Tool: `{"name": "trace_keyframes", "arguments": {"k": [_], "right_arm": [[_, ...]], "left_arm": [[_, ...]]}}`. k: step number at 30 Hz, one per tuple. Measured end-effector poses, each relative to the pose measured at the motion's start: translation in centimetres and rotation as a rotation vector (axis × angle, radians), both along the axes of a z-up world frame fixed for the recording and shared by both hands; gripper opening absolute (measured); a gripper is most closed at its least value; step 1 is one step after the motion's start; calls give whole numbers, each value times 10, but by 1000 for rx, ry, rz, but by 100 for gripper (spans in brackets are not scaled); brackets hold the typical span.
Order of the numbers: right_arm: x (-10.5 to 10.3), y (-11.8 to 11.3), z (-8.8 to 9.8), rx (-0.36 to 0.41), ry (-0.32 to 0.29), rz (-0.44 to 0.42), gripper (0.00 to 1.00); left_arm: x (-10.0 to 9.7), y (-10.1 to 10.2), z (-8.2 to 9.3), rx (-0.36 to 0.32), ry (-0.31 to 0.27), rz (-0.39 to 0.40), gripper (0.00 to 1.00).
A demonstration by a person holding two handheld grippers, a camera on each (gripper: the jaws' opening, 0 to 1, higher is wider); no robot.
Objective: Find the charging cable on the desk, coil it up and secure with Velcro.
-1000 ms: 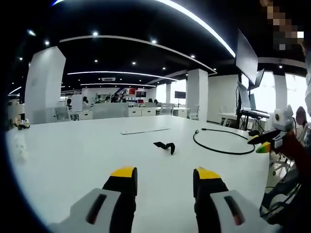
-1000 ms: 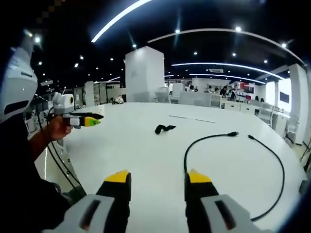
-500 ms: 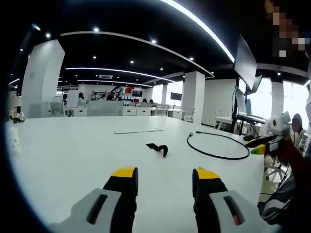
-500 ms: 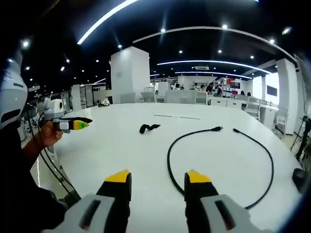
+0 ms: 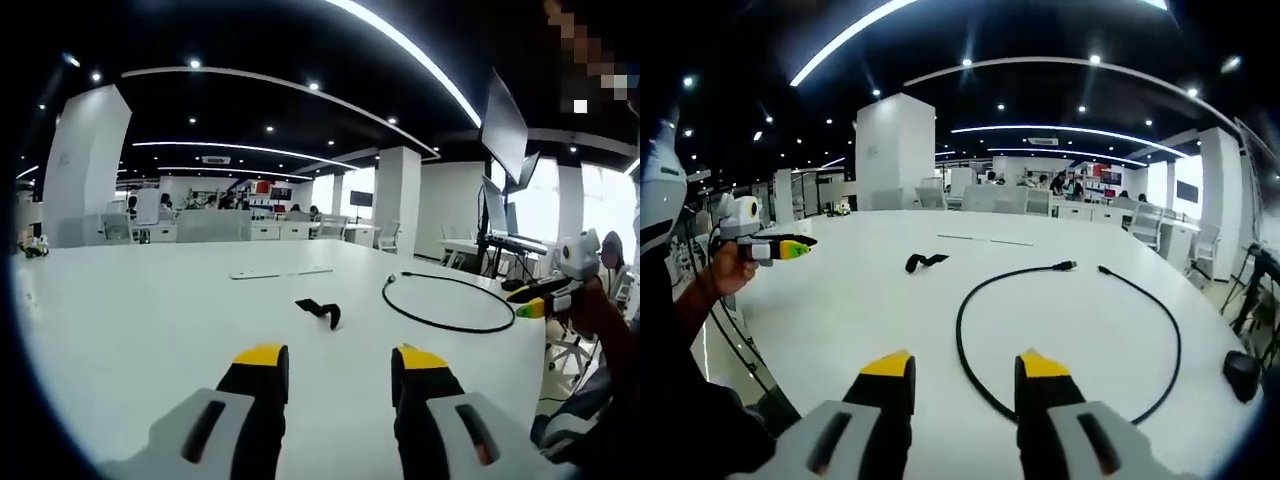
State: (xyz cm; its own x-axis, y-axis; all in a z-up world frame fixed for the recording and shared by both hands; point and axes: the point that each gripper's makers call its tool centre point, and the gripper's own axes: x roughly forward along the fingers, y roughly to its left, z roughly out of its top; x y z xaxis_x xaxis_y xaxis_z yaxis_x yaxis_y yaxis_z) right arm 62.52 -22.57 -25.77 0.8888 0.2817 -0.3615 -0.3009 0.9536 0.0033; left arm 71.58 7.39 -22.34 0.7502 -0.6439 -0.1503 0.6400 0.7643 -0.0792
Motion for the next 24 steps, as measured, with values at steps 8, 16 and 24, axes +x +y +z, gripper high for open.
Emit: {"name": "trace_keyframes", "arguments": {"k": [8,16,24], "right_arm": [[0,-21,0,10,15,-64,38],[0,-35,7,3,13,-99,32],[2,-46,8,-4,4,-139,35]], "left_arm": [[8,-25,1,-13,0,-41,39],[16,-54,8,-38,0,-93,39],[19,-78,12,-18,0,-149,40]]}}
